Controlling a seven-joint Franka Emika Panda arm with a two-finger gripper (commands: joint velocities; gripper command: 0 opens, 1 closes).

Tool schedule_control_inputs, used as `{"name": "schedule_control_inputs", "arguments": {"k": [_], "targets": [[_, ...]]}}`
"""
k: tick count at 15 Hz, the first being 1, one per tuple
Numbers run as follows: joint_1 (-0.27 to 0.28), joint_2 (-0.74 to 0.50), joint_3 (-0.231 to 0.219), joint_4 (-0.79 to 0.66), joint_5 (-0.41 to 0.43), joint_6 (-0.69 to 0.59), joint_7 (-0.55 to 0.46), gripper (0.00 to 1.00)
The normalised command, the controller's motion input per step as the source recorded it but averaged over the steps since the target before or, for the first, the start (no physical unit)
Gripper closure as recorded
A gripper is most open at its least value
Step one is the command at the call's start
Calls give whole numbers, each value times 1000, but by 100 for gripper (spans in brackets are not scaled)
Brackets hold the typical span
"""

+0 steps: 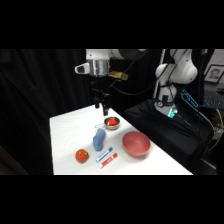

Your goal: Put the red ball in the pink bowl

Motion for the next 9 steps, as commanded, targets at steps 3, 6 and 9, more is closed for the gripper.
{"name": "schedule_control_inputs", "arguments": {"k": [3, 6, 9], "targets": [[-9, 103, 27, 109, -3, 12, 35, 0], [0, 287, 27, 299, -69, 46, 98, 0], [2, 433, 20, 468, -76, 63, 112, 0]]}}
